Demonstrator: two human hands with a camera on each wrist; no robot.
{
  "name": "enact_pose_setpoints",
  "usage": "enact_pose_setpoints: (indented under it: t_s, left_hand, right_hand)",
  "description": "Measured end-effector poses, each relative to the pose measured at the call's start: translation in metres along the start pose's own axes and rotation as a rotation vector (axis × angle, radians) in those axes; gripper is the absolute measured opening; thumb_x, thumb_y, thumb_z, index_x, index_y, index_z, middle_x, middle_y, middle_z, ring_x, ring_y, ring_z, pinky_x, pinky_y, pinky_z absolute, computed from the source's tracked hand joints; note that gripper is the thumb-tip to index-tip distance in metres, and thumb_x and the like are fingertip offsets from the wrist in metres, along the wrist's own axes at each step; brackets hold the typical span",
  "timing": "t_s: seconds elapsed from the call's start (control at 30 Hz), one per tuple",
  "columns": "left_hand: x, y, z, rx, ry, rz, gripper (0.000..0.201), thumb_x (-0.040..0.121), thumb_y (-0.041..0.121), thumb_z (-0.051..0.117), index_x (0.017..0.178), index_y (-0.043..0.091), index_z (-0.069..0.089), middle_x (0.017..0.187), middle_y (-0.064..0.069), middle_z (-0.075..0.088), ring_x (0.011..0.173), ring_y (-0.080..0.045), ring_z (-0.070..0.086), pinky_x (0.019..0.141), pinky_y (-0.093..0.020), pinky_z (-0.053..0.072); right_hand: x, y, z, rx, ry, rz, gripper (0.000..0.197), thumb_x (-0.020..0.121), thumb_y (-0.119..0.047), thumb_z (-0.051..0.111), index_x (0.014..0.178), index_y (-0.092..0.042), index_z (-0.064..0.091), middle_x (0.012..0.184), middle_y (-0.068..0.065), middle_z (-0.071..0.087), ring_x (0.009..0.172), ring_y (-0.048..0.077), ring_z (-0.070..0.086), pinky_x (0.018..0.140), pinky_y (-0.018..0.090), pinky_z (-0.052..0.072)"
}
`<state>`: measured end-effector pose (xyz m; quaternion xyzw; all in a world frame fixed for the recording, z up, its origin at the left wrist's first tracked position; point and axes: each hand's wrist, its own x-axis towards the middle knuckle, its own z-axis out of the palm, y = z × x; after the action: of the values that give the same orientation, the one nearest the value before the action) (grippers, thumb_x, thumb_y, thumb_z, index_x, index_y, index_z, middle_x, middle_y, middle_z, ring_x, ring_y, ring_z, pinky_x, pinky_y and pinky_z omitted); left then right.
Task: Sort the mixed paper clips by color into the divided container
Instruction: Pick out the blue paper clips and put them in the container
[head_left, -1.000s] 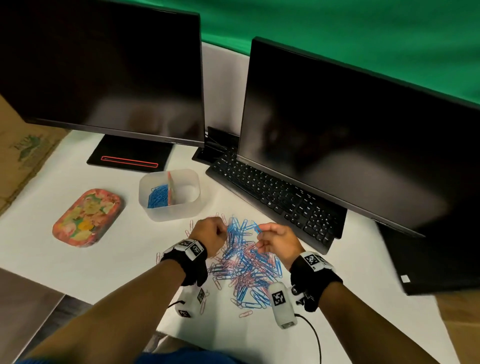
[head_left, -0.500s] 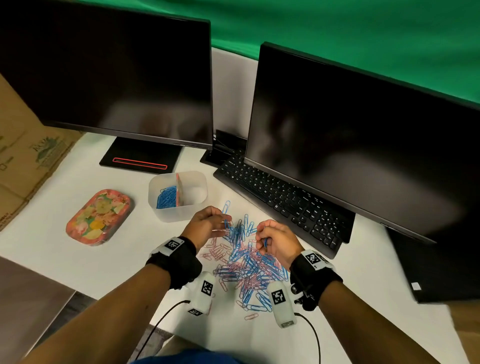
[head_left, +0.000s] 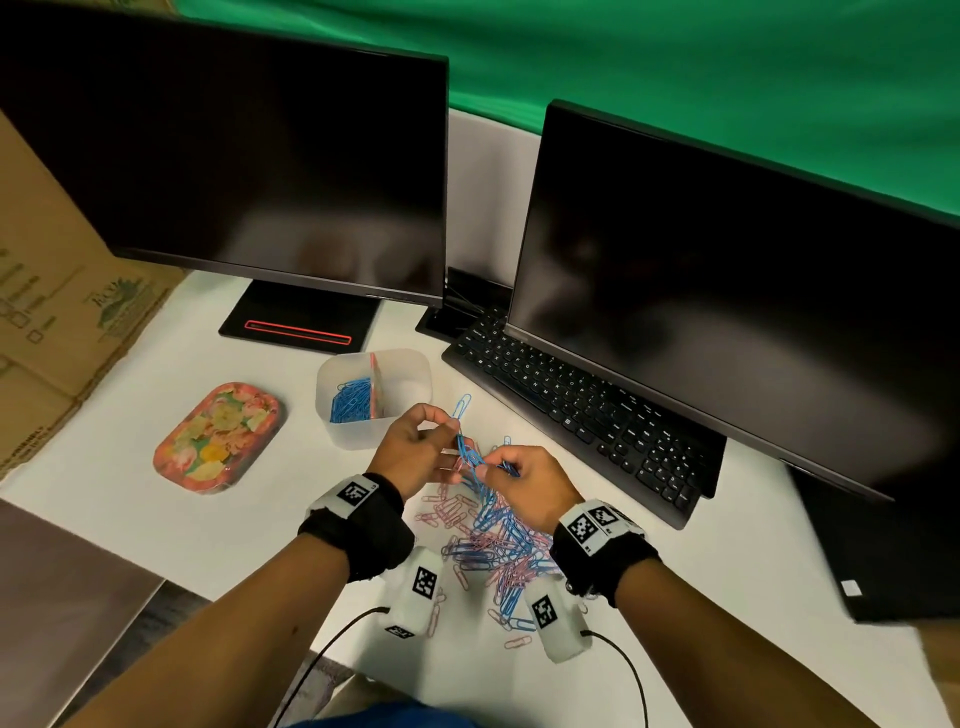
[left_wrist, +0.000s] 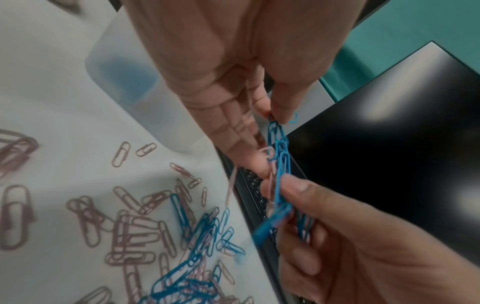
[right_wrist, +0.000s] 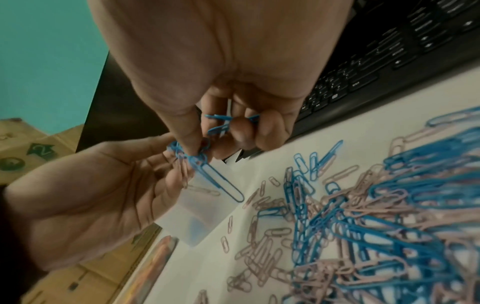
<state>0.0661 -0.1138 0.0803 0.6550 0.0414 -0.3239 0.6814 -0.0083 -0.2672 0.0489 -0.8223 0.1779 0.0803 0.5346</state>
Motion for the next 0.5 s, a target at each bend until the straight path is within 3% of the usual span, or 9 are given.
enact_pose_setpoints:
  t_s: [0.1,0.23,0.3,0.4,0.5]
  left_hand:
    - [0.000,-0.001,-0.005,0.033,-0.022,-0.006,0.004,0.095,0.011,0.054,0.097,0.013,0.056,0.081,-0.013,0.065,0.059,-0.023,0.061,0.063,-0.035,0.051]
    - [-0.004,-0.002,-0.011,0.157,-0.102,0.002,0.029,0.087,-0.004,0.056,0.109,0.015,0.059,0.092,-0.015,0.069,0.072,-0.023,0.060,0.060,-0.030,0.048]
    - [-0.006,-0.003,-0.011,0.232,-0.152,0.011,0.036,0.083,-0.010,0.058,0.109,0.016,0.059,0.092,-0.015,0.070,0.068,-0.019,0.059,0.055,-0.026,0.044]
    - [-0.006,-0.004,-0.011,0.295,-0.201,0.012,0.038,0.082,-0.012,0.059,0.110,0.014,0.059,0.092,-0.013,0.072,0.062,-0.015,0.059,0.051,-0.022,0.039]
    - [-0.008,-0.002,-0.011,0.296,-0.230,-0.001,0.038,0.084,-0.012,0.058,0.113,0.011,0.059,0.087,-0.011,0.071,0.059,-0.007,0.059,0.049,-0.014,0.040]
  right_hand:
    - [0.001,0.001,-0.001,0.061,-0.022,0.020,0.015,0.088,-0.028,0.064,0.075,-0.024,0.071,0.070,-0.011,0.068,0.068,0.002,0.056,0.074,0.025,0.047]
    - [-0.004,-0.006,-0.008,0.099,-0.030,0.025,0.016,0.095,-0.018,0.058,0.083,-0.020,0.070,0.047,-0.021,0.057,0.044,-0.008,0.049,0.050,0.006,0.033]
    - [-0.004,-0.007,-0.010,0.112,-0.036,0.023,0.018,0.096,-0.015,0.055,0.085,-0.013,0.070,0.052,-0.016,0.060,0.041,-0.007,0.048,0.046,0.006,0.032]
    - [-0.002,-0.007,-0.011,0.133,-0.047,0.039,0.023,0.096,-0.015,0.053,0.084,-0.004,0.069,0.074,0.003,0.067,0.040,-0.003,0.047,0.044,0.008,0.035]
    - [-0.001,-0.010,-0.013,0.161,-0.043,0.071,0.023,0.096,-0.014,0.052,0.087,-0.001,0.068,0.071,0.005,0.065,0.040,-0.003,0.044,0.046,0.010,0.034]
